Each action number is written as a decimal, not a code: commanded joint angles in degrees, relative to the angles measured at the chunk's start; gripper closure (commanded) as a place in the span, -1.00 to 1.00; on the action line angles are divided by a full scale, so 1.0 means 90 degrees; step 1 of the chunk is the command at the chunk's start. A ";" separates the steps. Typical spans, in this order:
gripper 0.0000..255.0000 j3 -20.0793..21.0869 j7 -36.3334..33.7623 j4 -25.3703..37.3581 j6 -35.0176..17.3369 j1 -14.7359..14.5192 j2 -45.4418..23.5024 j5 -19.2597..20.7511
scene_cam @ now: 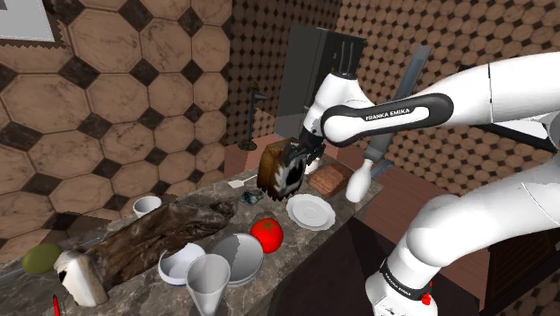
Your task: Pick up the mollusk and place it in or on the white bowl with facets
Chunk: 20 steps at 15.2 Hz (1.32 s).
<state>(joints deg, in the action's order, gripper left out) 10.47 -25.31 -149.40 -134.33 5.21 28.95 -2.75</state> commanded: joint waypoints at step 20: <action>-1.00 0.0192 -0.7206 0.2476 -0.2522 0.0886 -0.5622 0.6388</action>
<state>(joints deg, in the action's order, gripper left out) 13.61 -87.30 -129.47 -157.15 14.18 -18.97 52.22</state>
